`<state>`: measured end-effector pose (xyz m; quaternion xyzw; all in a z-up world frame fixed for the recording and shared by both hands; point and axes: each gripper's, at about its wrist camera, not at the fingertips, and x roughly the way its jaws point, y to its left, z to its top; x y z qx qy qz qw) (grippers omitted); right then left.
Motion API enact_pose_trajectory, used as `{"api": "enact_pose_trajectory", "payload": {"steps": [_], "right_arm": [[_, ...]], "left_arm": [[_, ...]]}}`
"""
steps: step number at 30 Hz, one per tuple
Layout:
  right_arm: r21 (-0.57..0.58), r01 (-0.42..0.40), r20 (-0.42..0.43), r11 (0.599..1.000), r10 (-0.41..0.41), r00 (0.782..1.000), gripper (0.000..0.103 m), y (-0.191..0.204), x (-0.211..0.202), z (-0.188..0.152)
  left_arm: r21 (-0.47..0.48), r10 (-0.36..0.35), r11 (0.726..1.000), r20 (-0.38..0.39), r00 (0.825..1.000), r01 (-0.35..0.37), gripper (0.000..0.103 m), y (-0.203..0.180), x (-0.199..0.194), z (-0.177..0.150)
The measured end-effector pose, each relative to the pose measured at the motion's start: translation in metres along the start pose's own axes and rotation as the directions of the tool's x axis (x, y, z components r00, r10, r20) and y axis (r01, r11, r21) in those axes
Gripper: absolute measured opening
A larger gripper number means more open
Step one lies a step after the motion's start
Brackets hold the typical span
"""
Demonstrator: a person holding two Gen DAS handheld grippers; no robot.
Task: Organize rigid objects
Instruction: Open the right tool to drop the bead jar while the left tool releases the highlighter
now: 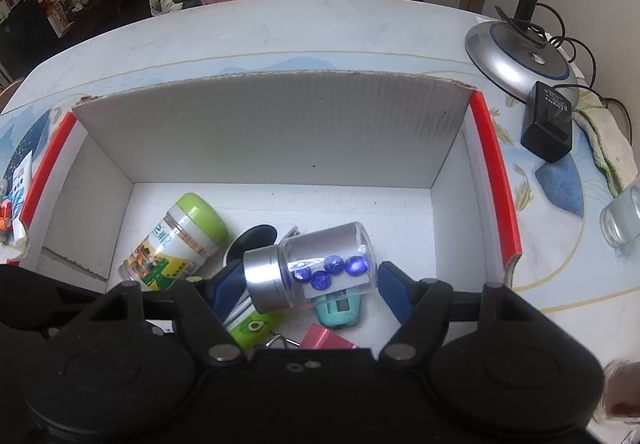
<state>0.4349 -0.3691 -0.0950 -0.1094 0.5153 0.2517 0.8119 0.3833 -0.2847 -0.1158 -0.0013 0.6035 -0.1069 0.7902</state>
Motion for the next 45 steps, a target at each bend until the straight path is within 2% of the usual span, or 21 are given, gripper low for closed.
{"api": "enact_pose_trajectory", "payload": {"steps": [4,10,12,14,16,25,32,34,40,45], "right_arm": [[0.003,0.001,-0.001,1.000,-0.001,1.000,0.072,0.000,-0.001,-0.001],[0.003,0.000,-0.003,1.000,0.000,1.000,0.072,0.000,-0.005,-0.004],[0.004,0.003,-0.001,1.000,-0.003,1.000,0.072,0.001,-0.007,-0.005],[0.008,0.003,0.005,1.000,-0.003,1.000,0.073,0.002,-0.010,-0.006],[0.011,0.002,0.012,1.000,-0.002,1.000,0.075,0.002,-0.014,-0.006],[0.028,0.013,0.044,1.000,-0.014,0.999,0.081,0.004,-0.031,-0.014],[0.034,-0.001,0.074,0.999,-0.002,0.997,0.084,0.007,-0.049,-0.023],[0.040,-0.007,0.084,0.999,0.004,0.996,0.085,0.010,-0.056,-0.026],[0.036,-0.020,0.114,0.999,0.016,0.993,0.088,0.019,-0.079,-0.034],[0.045,-0.034,0.147,0.998,0.027,0.989,0.090,0.028,-0.097,-0.040]], "left_arm": [[0.019,-0.005,1.000,-0.045,0.999,0.006,0.015,-0.002,0.003,0.001],[0.031,-0.006,1.000,-0.031,0.999,0.007,0.016,-0.002,-0.002,-0.003],[0.041,-0.007,0.999,-0.015,1.000,0.008,0.016,-0.002,-0.006,-0.005],[0.045,-0.007,0.999,0.005,1.000,0.006,0.021,-0.002,-0.012,-0.007],[0.046,-0.004,0.999,0.030,1.000,0.003,0.033,-0.002,-0.017,-0.010],[0.040,-0.019,0.999,0.141,0.990,0.014,0.041,0.004,-0.047,-0.029],[0.037,-0.036,0.999,0.215,0.976,0.029,0.044,0.012,-0.068,-0.046],[0.040,-0.038,0.999,0.243,0.969,0.029,0.044,0.009,-0.083,-0.058],[0.027,-0.052,0.999,0.316,0.947,0.046,0.044,0.017,-0.087,-0.055],[0.019,-0.034,0.999,0.364,0.931,0.029,0.044,0.025,-0.108,-0.069]]}}
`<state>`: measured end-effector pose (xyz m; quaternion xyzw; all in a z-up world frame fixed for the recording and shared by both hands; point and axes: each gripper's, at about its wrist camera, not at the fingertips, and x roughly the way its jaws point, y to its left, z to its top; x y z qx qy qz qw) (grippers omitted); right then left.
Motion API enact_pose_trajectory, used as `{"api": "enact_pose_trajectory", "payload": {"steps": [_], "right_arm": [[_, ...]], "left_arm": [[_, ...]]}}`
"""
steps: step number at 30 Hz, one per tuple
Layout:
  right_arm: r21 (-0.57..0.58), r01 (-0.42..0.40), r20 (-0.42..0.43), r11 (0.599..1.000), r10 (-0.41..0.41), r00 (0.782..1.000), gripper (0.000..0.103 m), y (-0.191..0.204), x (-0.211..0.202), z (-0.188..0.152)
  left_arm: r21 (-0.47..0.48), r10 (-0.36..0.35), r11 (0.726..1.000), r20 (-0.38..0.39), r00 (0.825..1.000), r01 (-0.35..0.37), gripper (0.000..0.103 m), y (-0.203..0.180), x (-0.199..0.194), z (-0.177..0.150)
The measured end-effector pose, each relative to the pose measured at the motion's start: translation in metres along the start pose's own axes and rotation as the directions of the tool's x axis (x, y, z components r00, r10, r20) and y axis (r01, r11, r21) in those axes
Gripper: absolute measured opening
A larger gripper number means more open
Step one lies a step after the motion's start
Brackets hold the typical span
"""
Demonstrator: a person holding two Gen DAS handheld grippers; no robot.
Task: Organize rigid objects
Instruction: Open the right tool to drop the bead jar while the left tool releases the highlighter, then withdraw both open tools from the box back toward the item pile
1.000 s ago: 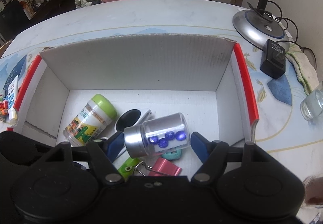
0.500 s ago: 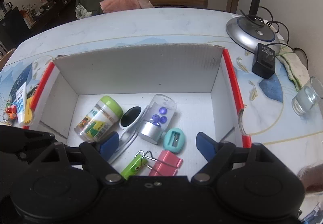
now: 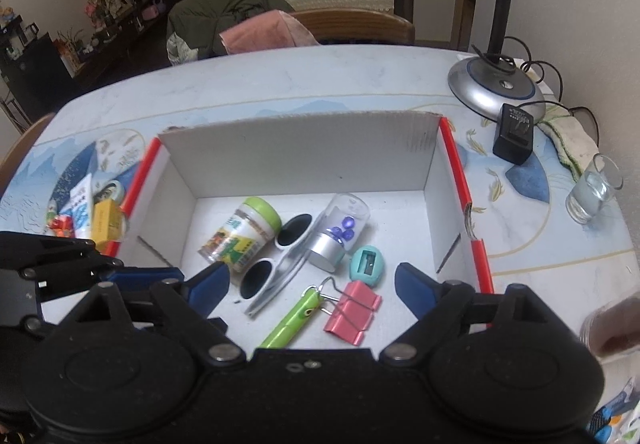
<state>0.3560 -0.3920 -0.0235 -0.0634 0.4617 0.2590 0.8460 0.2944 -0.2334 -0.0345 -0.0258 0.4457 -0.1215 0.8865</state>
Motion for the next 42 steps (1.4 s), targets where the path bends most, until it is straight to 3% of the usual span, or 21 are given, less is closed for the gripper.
{"api": "enact_pose_trajectory", "payload": {"steps": [2,4,6,15,18,24,32,42], "right_arm": [[0.002,0.000,0.014,1.000,0.000,1.000,0.090,0.005,-0.006,-0.001],[0.007,-0.002,0.028,1.000,0.002,1.000,0.091,0.011,-0.013,-0.003],[0.014,-0.004,0.039,1.000,0.003,0.999,0.092,0.017,-0.018,-0.005],[0.037,-0.006,0.104,0.999,0.002,0.995,0.095,0.050,-0.037,-0.013],[0.045,-0.006,0.125,0.999,0.001,0.992,0.096,0.062,-0.042,-0.015],[0.066,-0.025,0.162,0.998,0.014,0.987,0.099,0.086,-0.048,-0.021],[0.065,-0.038,0.160,0.997,0.027,0.987,0.100,0.119,-0.043,-0.028],[0.049,-0.060,0.147,0.997,0.052,0.988,0.100,0.157,-0.030,-0.029]], "left_arm": [[0.005,0.004,1.000,0.018,1.000,-0.004,0.045,0.003,-0.011,-0.004],[0.011,0.013,1.000,0.037,0.999,-0.013,0.063,0.005,-0.020,-0.007],[0.013,0.010,1.000,0.066,0.998,-0.011,0.068,0.009,-0.029,-0.010],[-0.038,0.015,0.999,0.123,0.992,-0.010,0.074,0.041,-0.067,-0.027],[-0.050,0.034,0.998,0.141,0.989,-0.027,0.082,0.055,-0.077,-0.035],[-0.095,0.055,0.995,0.163,0.985,-0.040,0.082,0.084,-0.096,-0.049],[-0.122,0.075,0.991,0.174,0.982,-0.054,0.092,0.114,-0.114,-0.066],[-0.199,0.091,0.978,0.173,0.981,-0.056,0.094,0.165,-0.126,-0.092]]}}
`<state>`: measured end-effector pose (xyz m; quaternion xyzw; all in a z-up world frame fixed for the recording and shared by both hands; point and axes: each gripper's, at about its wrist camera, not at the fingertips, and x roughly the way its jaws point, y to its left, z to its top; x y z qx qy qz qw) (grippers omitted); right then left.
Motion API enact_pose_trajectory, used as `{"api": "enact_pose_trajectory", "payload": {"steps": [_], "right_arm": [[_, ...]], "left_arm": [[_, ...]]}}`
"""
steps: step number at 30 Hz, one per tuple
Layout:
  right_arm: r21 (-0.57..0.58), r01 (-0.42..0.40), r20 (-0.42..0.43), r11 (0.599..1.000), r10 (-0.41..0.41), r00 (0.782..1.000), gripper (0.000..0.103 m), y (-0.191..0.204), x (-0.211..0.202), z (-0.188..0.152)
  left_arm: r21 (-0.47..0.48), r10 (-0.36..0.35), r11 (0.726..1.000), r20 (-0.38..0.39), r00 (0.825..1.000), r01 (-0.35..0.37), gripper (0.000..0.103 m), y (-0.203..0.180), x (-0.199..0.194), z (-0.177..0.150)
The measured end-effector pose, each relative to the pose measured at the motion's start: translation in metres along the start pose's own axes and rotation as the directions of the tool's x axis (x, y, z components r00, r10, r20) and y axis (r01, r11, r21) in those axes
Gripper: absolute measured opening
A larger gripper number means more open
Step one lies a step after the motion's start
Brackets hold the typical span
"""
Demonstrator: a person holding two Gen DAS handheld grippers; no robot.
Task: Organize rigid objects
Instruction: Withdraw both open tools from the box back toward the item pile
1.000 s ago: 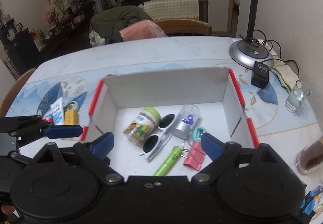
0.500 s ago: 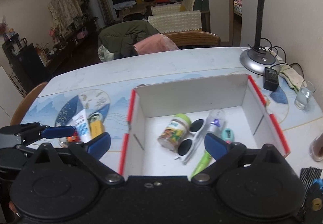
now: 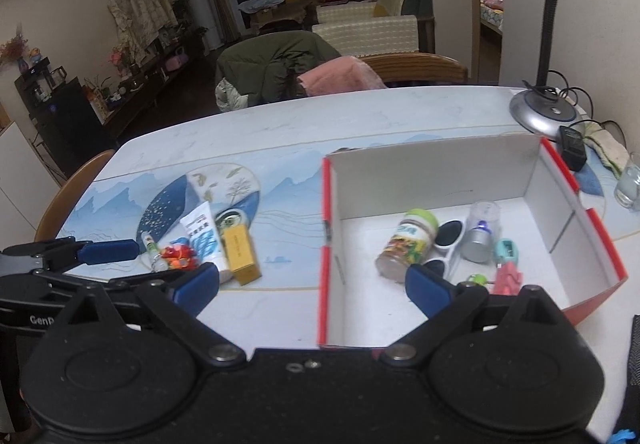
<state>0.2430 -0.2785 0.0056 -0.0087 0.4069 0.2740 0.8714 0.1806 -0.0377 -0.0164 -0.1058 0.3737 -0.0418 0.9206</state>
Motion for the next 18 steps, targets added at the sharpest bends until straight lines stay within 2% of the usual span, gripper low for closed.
{"api": "enact_pose_trajectory", "payload": {"steps": [2,11,16,18], "right_arm": [[-0.007,-0.004,-0.007,1.000,0.004,1.000,0.100,0.008,0.005,0.000],[-0.061,-0.038,-0.032,0.997,0.036,0.999,0.100,0.045,0.034,0.001],[-0.100,-0.042,-0.053,0.994,0.037,0.998,0.099,0.065,0.056,0.003],[-0.121,-0.043,-0.066,0.992,0.035,0.997,0.099,0.072,0.066,0.003]], "left_arm": [[-0.010,-0.002,1.000,0.007,1.000,0.002,0.103,0.012,-0.002,-0.002],[-0.043,0.059,0.998,0.083,0.995,-0.055,0.103,0.063,-0.008,-0.017],[-0.045,0.121,0.992,0.089,0.989,-0.117,0.103,0.087,-0.005,-0.020],[-0.052,0.126,0.991,0.096,0.987,-0.121,0.103,0.096,-0.002,-0.023]]}}
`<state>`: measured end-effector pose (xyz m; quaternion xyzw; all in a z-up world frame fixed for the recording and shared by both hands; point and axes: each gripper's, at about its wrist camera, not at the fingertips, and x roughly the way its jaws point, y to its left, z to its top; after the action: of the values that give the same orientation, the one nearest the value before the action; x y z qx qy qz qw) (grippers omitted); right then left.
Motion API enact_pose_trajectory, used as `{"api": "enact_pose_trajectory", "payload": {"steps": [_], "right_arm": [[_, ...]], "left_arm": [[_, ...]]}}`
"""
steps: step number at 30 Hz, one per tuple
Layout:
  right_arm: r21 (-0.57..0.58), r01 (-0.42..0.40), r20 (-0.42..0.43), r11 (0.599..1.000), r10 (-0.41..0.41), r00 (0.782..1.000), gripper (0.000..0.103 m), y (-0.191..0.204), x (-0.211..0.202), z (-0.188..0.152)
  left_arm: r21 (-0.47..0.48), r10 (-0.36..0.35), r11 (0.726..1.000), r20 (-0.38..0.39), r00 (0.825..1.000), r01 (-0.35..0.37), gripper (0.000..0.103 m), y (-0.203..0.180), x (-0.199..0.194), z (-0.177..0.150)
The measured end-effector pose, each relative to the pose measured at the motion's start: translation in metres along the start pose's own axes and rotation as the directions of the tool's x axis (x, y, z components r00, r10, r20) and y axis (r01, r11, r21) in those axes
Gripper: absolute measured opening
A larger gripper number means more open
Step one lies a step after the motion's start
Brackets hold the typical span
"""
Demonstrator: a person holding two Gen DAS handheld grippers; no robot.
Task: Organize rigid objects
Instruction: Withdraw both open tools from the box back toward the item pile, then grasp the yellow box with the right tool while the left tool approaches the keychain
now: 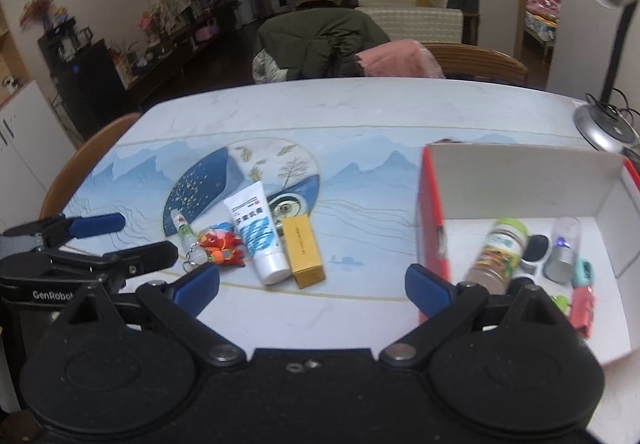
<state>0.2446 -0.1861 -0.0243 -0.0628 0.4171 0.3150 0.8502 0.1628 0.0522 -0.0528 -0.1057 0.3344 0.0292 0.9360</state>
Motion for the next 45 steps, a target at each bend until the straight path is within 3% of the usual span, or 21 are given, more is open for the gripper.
{"api": "enact_pose_trajectory", "payload": {"steps": [3,6,12,15,23,27,31,35,40,45], "right_arm": [[-0.024,0.006,-0.023,1.000,-0.006,1.000,0.097,0.007,0.015,0.002],[-0.047,0.012,-0.045,0.999,-0.014,0.999,0.094,0.011,0.029,0.004],[-0.089,0.029,-0.089,0.996,-0.037,0.995,0.091,0.016,0.059,0.006],[-0.107,0.034,-0.114,0.994,-0.047,0.992,0.081,0.018,0.075,0.008],[-0.121,0.066,-0.146,0.991,-0.083,0.986,0.071,0.013,0.106,0.014],[-0.115,0.073,-0.159,0.991,-0.091,0.983,0.062,0.008,0.117,0.018],[-0.122,0.067,-0.168,0.990,-0.087,0.982,0.057,0.007,0.125,0.020],[-0.126,0.058,-0.175,0.990,-0.080,0.981,0.055,0.008,0.133,0.021],[-0.137,0.053,-0.183,0.989,-0.078,0.980,0.051,0.011,0.141,0.023],[-0.144,0.047,-0.190,0.988,-0.075,0.979,0.050,0.013,0.145,0.023]], "left_arm": [[-0.011,0.023,1.000,-0.025,0.999,-0.023,0.103,0.011,0.010,-0.004],[-0.035,-0.002,0.999,-0.041,0.999,0.001,0.103,0.025,0.019,-0.008],[0.011,-0.022,1.000,-0.094,0.995,0.023,0.103,0.031,0.039,-0.024],[0.010,-0.029,0.999,-0.111,0.993,0.031,0.103,0.032,0.048,-0.030],[0.050,-0.013,0.999,-0.108,0.994,0.019,0.101,0.026,0.061,-0.038],[0.074,-0.010,0.997,-0.105,0.994,0.018,0.080,0.019,0.063,-0.042],[0.101,0.015,0.995,-0.113,0.993,-0.003,0.065,0.012,0.067,-0.045],[0.143,0.052,0.989,-0.108,0.993,-0.036,0.059,0.006,0.069,-0.048],[0.175,0.103,0.981,-0.115,0.988,-0.082,0.044,0.004,0.073,-0.049],[0.182,0.118,0.979,-0.117,0.986,-0.095,0.037,0.004,0.074,-0.051]]}}
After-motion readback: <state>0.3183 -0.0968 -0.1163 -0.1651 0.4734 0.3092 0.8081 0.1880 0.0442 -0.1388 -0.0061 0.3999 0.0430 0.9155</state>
